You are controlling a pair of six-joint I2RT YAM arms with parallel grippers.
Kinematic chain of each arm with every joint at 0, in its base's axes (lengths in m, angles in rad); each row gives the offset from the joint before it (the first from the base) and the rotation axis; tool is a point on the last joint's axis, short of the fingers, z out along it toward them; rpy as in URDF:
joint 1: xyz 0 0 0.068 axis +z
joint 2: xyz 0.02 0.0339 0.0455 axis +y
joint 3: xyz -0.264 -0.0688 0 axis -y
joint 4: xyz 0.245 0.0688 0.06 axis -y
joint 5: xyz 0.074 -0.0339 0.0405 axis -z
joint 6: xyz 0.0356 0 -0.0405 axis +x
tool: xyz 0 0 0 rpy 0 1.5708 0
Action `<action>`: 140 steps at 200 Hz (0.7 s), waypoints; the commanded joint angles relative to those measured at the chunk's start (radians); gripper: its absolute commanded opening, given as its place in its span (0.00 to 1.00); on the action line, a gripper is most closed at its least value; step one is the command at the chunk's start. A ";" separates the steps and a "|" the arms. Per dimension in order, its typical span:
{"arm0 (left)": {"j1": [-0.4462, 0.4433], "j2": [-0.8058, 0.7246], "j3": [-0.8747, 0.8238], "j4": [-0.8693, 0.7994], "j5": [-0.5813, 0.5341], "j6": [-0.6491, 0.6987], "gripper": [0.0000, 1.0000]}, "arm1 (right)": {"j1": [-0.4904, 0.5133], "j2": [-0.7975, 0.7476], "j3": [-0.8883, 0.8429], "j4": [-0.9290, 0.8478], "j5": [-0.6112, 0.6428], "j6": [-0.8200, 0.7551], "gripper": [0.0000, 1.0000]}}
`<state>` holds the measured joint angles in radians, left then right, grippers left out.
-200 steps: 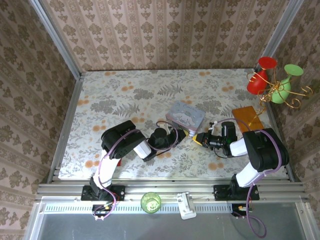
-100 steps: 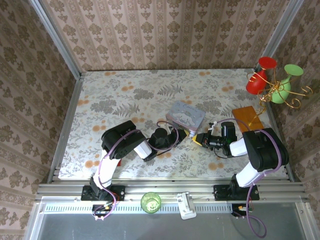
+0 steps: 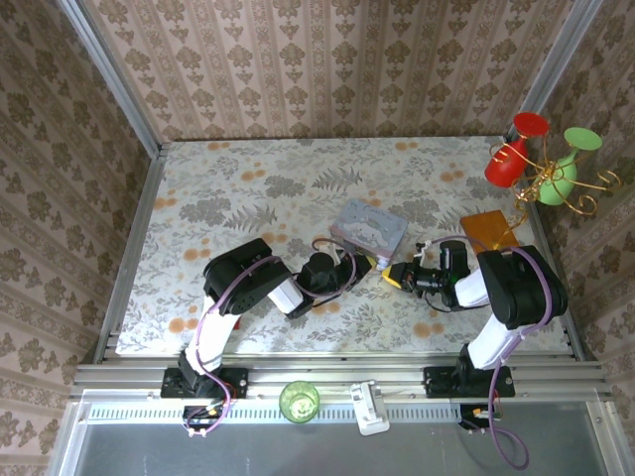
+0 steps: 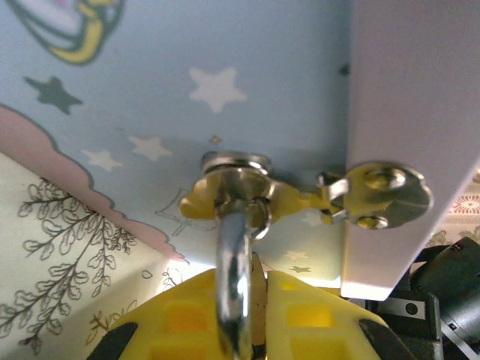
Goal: Unlock the padlock with the key
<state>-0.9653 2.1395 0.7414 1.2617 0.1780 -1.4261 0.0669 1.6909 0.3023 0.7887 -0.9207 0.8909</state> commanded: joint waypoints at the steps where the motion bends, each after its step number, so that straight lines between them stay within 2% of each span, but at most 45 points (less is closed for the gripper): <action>1: -0.049 0.015 0.011 0.045 0.101 -0.010 0.00 | -0.003 0.016 0.044 0.078 -0.008 0.023 0.00; 60: -0.065 0.032 0.079 0.043 0.143 -0.013 0.00 | 0.006 0.071 0.040 0.231 0.002 0.122 0.00; 97: -0.066 0.031 0.056 0.042 0.142 -0.015 0.00 | -0.019 0.065 0.058 0.227 -0.013 0.139 0.00; 140: -0.065 0.016 0.055 0.042 0.156 -0.008 0.00 | -0.056 0.026 0.118 0.005 -0.028 0.018 0.00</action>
<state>-0.9672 2.1670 0.7860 1.2652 0.1524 -1.4296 0.0223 1.7496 0.3317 0.8413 -0.9565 0.9871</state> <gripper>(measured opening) 0.109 0.037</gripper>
